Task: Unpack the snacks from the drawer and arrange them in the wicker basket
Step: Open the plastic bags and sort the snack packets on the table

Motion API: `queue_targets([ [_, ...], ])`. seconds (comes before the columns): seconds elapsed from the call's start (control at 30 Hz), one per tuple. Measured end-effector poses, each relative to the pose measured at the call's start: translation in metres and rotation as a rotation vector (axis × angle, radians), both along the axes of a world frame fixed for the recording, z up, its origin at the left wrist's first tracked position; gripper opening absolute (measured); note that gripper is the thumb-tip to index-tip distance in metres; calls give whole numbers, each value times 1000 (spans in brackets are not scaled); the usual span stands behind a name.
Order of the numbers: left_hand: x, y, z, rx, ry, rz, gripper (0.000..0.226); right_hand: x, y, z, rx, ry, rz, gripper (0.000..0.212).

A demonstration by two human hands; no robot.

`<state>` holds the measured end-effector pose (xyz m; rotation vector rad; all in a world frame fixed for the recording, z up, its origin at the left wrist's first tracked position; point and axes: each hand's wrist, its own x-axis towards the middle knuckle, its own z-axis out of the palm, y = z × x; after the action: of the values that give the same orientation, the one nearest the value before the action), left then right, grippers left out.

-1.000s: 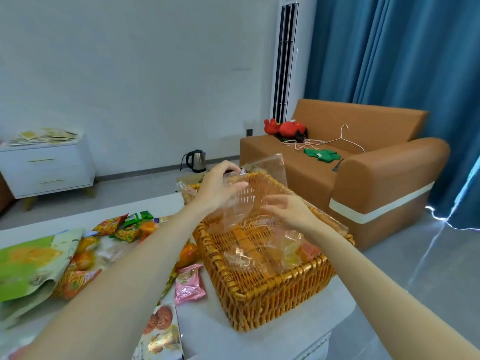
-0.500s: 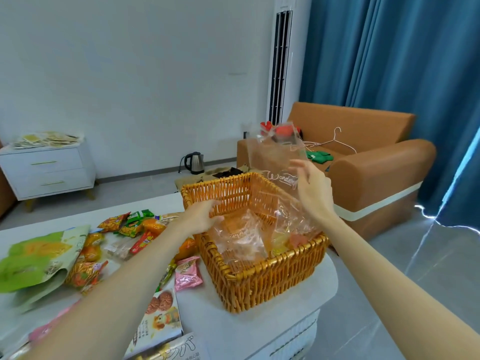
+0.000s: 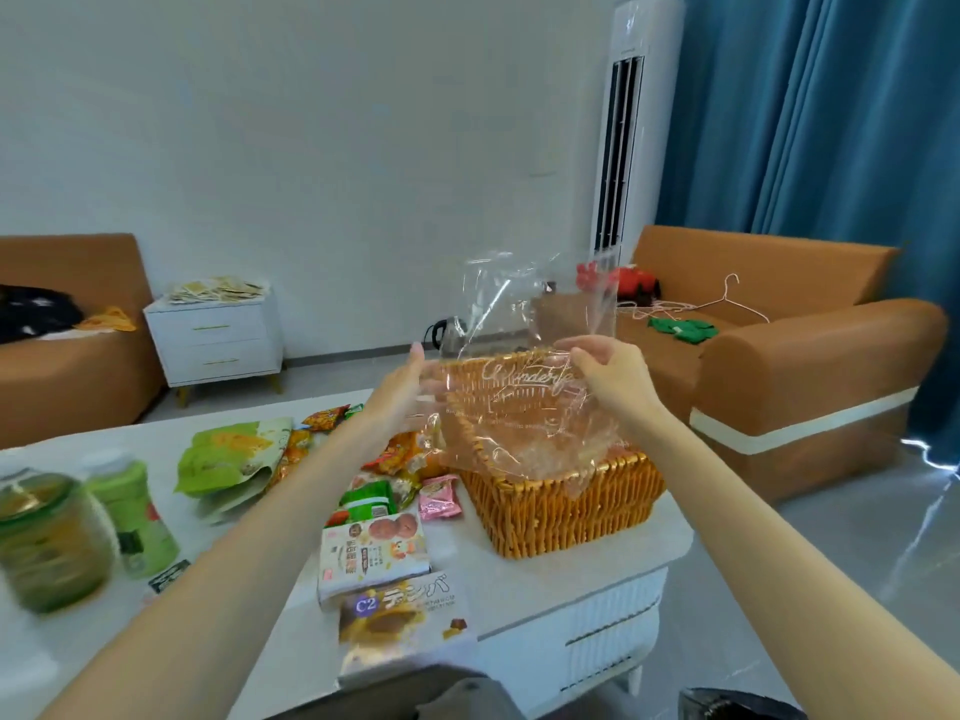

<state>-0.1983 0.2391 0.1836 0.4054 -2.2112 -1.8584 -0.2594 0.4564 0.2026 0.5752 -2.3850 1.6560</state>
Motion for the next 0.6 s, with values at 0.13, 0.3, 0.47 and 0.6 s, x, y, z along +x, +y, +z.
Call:
queue_targets([
  [0.13, 52, -18, -5, 39, -2, 7, 95, 46, -18, -13, 98, -72, 190, 24],
  [0.3, 105, -35, -27, 22, 109, 90, 15, 84, -40, -43, 187, -213, 482, 21],
  [0.47, 156, -57, -41, -275, 138, 126, 12, 100, -56, -60, -57, -149, 462, 61],
  [0.6, 189, -64, -45, -348, 75, 38, 18, 109, -76, -65, 153, 114, 500, 44],
])
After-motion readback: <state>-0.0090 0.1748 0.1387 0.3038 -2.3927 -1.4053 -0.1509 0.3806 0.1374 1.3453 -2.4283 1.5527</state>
